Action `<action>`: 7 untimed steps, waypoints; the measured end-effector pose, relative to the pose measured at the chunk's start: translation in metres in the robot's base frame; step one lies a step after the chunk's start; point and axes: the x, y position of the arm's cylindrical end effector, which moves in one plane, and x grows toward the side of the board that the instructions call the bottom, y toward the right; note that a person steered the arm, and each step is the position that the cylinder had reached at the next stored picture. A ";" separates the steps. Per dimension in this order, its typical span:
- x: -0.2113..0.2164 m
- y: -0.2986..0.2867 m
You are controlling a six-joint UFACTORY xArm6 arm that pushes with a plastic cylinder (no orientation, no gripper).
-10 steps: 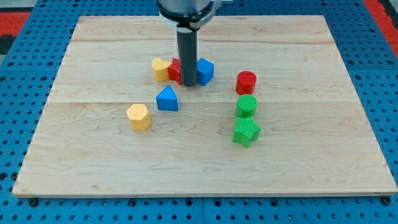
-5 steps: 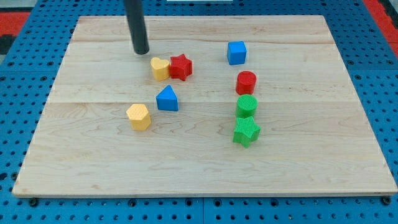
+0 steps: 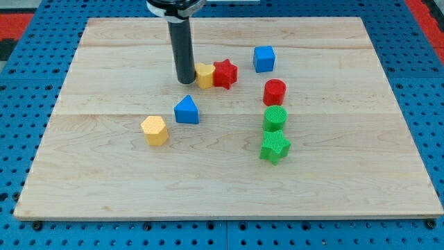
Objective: Place the red star along with the heart above the red circle
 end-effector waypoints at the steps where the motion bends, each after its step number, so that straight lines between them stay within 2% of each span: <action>1: -0.010 0.027; 2: -0.031 0.056; 4: -0.031 0.069; 5: -0.034 0.101; 6: -0.060 0.111; 7: -0.099 0.097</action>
